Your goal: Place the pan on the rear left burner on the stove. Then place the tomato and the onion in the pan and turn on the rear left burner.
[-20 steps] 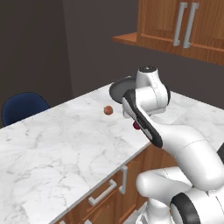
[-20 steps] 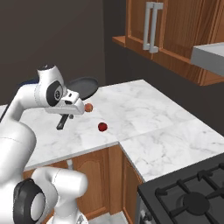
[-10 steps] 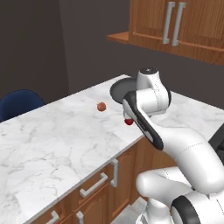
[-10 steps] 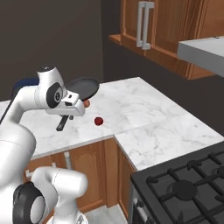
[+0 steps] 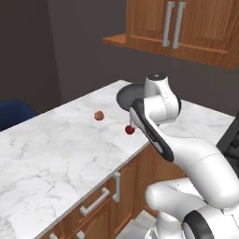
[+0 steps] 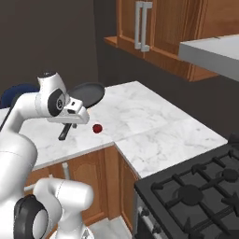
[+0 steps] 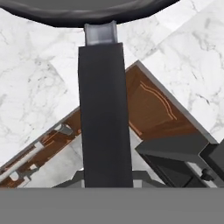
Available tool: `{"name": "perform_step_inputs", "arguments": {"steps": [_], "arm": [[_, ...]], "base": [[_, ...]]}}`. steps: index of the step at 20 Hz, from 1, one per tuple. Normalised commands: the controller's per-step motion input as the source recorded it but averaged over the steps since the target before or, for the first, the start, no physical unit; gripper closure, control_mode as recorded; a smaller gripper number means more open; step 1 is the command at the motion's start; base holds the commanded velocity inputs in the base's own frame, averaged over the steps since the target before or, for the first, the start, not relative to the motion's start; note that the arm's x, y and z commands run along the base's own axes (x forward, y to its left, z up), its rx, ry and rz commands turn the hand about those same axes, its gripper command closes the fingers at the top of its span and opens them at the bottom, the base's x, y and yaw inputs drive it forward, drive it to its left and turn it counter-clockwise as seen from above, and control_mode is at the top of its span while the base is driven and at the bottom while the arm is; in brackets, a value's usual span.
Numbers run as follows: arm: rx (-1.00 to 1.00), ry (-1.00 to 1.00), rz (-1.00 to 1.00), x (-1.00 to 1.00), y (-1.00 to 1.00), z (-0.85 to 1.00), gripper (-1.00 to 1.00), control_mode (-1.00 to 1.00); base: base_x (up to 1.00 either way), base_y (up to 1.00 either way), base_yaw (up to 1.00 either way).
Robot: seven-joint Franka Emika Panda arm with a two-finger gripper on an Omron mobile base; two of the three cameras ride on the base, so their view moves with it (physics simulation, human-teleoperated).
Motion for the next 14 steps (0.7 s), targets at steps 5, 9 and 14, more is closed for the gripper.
{"name": "perform_step_inputs", "arguments": {"steps": [5, 9, 14], "arm": [[0.0, 0.0, 0.0, 0.0, 0.0, 0.0, 1.0, 1.0], [0.0, 0.0, 0.0, 0.0, 0.0, 0.0, 1.0, 1.0], [0.0, 0.0, 0.0, 0.0, 0.0, 0.0, 1.0, 1.0]], "base": [[0.0, 0.0, -0.32], [0.04, 0.0, -0.34], [0.12, 0.04, -0.3]]}}
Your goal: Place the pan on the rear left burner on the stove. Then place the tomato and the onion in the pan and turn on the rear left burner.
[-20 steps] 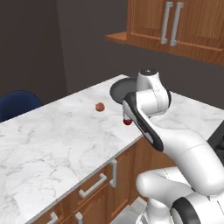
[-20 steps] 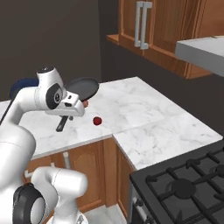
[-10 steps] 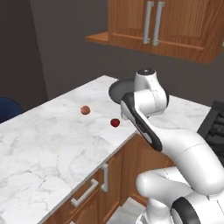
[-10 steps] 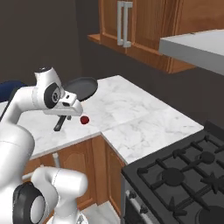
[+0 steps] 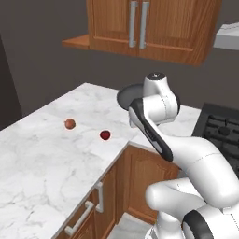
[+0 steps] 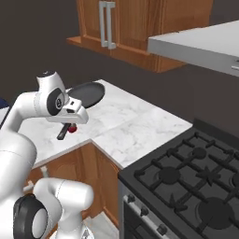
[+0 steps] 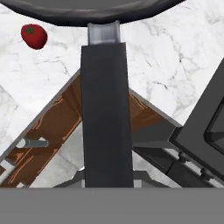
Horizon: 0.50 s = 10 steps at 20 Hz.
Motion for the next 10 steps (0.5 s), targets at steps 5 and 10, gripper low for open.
{"name": "perform_step_inputs", "arguments": {"steps": [5, 10], "arm": [[0.0, 0.0, 0.0, 0.0, 0.0, 0.0, 1.0, 1.0], [0.0, 0.0, 0.0, 0.0, 0.0, 0.0, 1.0, 1.0]], "base": [[0.26, 0.16, -0.27], [0.19, 0.17, -0.24]]}}
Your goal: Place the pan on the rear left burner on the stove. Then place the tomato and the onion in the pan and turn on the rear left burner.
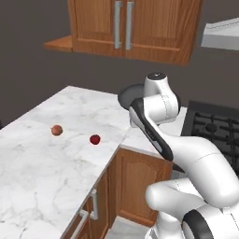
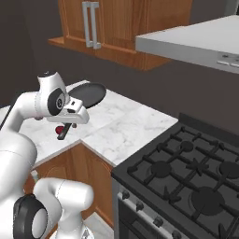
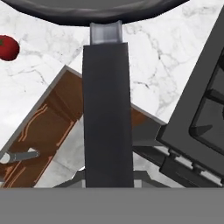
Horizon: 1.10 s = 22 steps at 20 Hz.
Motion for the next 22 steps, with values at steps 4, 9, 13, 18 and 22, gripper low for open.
{"name": "perform_step_inputs", "arguments": {"steps": [4, 9, 13, 18, 22], "arm": [[0.0, 0.0, 0.0, 0.0, 0.0, 0.0, 1.0, 1.0], [0.0, 0.0, 0.0, 0.0, 0.0, 0.0, 1.0, 1.0], [0.0, 0.0, 0.0, 0.0, 0.0, 0.0, 1.0, 1.0], [0.0, 0.0, 0.0, 0.0, 0.0, 0.0, 1.0, 1.0], [0.0, 0.0, 0.0, 0.0, 0.0, 0.0, 1.0, 1.0]], "base": [[0.18, 0.24, -0.23], [0.3, 0.36, -0.27], [0.24, 0.36, -0.29], [0.01, 0.04, -0.23], [0.0, 0.0, -0.24]]}}
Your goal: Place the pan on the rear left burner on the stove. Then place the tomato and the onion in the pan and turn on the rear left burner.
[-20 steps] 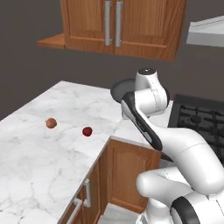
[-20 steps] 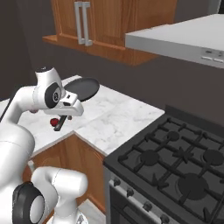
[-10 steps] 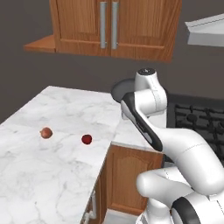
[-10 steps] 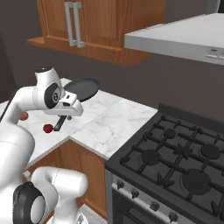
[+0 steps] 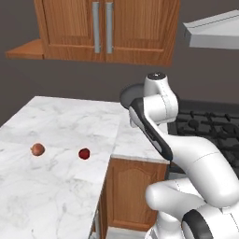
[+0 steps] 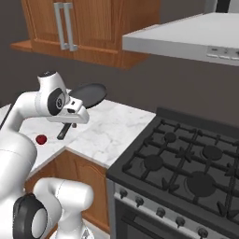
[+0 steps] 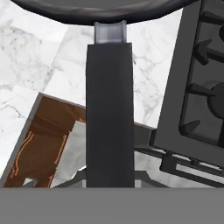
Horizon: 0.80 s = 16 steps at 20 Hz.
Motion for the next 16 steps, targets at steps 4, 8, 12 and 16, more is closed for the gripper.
{"name": "perform_step_inputs", "arguments": {"steps": [4, 8, 12, 16], "arm": [[0.0, 0.0, 0.0, 0.0, 0.0, 0.0, 1.0, 1.0], [0.0, 0.0, 0.0, 0.0, 0.0, 0.0, 1.0, 1.0], [0.0, 0.0, 0.0, 0.0, 0.0, 0.0, 1.0, 1.0], [0.0, -0.03, -0.02, 0.0, 0.0, 0.0, 1.0, -1.0]], "base": [[0.0, 0.0, -0.19], [0.0, 0.0, -0.13], [0.0, 0.0, -0.11], [0.0, 0.0, -0.07]]}}
